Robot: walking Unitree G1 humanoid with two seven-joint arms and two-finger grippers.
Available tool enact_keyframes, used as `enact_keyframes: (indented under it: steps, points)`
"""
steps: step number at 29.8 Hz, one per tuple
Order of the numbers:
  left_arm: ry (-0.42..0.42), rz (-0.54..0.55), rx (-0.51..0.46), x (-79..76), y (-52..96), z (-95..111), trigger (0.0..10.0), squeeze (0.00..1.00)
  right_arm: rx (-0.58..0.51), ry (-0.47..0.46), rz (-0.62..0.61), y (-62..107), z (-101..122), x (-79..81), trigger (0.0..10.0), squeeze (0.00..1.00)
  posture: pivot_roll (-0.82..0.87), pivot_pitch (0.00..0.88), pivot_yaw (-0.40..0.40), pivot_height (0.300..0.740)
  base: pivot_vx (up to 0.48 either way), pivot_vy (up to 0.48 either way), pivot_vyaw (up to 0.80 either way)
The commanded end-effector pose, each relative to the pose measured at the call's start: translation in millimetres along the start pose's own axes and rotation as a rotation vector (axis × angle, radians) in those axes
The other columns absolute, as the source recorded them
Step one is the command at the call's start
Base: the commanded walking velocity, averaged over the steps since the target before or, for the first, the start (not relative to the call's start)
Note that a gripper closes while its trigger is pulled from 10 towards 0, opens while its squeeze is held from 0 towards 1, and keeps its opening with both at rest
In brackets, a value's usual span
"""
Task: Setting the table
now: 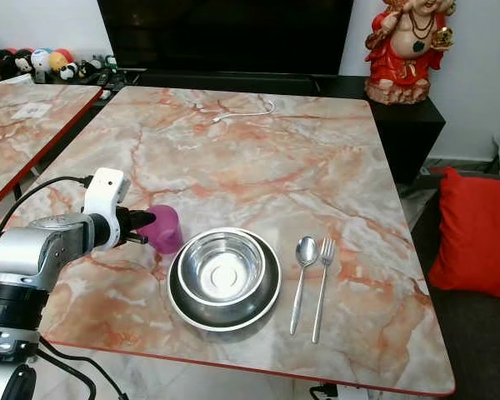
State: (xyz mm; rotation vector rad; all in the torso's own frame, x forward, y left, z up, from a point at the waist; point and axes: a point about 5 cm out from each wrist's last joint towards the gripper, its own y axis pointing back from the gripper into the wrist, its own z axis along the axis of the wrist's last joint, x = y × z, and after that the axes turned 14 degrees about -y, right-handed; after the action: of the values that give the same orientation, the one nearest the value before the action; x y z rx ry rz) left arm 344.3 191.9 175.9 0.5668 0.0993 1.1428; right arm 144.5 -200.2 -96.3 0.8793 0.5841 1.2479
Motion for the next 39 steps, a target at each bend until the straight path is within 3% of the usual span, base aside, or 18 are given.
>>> enact_keyframes:
  steps: [1,15,17,27,29,36,39]
  points:
    - [-0.012,0.014,0.022,0.6,2.3,-2.2,10.0,0.07,0.016,0.009,-0.007,0.9,-3.7,-2.2,10.0,0.0,0.07,0.01,0.008,0.74,0.0,0.0,0.0]
    - [-0.007,0.027,0.027,4.3,3.9,-3.4,10.0,0.09,0.015,0.006,-0.005,1.0,-4.0,-1.9,10.0,0.0,0.07,0.015,0.008,0.74,0.0,0.0,0.0]
    - [-0.005,0.025,0.028,3.0,3.6,-4.0,10.0,0.18,0.015,0.005,-0.006,1.0,-4.0,-2.0,10.0,0.0,0.07,0.015,0.008,0.74,0.0,0.0,0.0]
    - [-0.003,0.029,0.032,3.5,2.4,-4.9,10.0,0.18,0.012,0.001,-0.004,1.1,-3.8,-2.1,10.0,0.0,0.07,0.015,0.008,0.74,0.0,0.0,0.0]
    - [-0.003,0.029,0.033,3.5,2.5,-5.4,10.0,0.3,0.012,0.001,-0.004,1.1,-3.7,-2.1,10.0,0.0,0.07,0.015,0.008,0.74,0.0,0.0,0.0]
    - [0.002,0.033,0.027,3.9,2.6,-3.5,10.0,0.31,0.009,-0.001,-0.003,1.1,-3.5,-2.0,10.0,0.0,0.07,0.015,0.008,0.74,0.0,0.0,0.0]
    - [0.003,0.034,0.025,3.7,2.3,-3.3,10.0,0.42,0.009,0.0,-0.003,1.1,-3.6,-2.0,10.0,0.0,0.07,0.014,0.007,0.74,0.0,0.0,0.0]
